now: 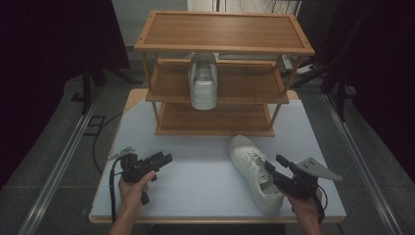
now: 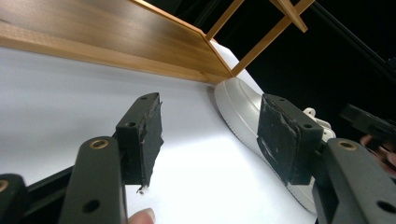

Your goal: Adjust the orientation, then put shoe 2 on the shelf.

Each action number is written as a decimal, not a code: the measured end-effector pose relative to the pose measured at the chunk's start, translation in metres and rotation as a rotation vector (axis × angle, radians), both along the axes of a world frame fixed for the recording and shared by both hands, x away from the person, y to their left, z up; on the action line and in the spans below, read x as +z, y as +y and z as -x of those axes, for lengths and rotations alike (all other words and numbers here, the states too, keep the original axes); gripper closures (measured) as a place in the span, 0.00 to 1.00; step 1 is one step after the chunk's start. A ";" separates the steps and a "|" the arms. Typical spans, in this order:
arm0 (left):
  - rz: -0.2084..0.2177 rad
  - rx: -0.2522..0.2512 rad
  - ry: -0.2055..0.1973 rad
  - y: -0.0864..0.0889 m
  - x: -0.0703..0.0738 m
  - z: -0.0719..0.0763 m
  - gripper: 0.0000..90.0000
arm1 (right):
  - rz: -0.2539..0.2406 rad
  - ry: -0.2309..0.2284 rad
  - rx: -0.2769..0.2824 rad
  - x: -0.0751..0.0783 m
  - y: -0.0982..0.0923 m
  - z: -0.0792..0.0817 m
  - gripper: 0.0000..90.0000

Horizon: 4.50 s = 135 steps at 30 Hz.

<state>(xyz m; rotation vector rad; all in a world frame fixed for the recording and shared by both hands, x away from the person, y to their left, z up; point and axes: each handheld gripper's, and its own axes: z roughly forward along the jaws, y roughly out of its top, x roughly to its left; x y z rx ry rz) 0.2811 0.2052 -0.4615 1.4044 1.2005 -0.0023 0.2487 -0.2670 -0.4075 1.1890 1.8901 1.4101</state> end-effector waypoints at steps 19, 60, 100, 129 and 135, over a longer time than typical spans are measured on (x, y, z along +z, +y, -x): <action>0.020 -0.011 -0.001 0.001 -0.001 0.002 0.43 | 0.046 0.116 0.091 -0.036 -0.001 -0.029 0.47; 0.083 0.009 0.023 0.010 -0.004 0.000 0.44 | -0.064 0.051 0.040 -0.026 -0.004 -0.018 0.92; 0.104 0.060 -0.017 0.025 0.007 0.005 0.44 | -0.566 -0.139 0.000 0.076 0.020 -0.036 0.92; 0.064 0.020 -0.037 0.023 0.014 0.006 0.44 | -0.539 -0.092 -0.156 0.124 0.060 -0.131 0.91; 0.060 0.004 -0.026 0.018 0.010 0.005 0.44 | -0.504 -0.088 -0.231 0.134 0.072 -0.156 0.91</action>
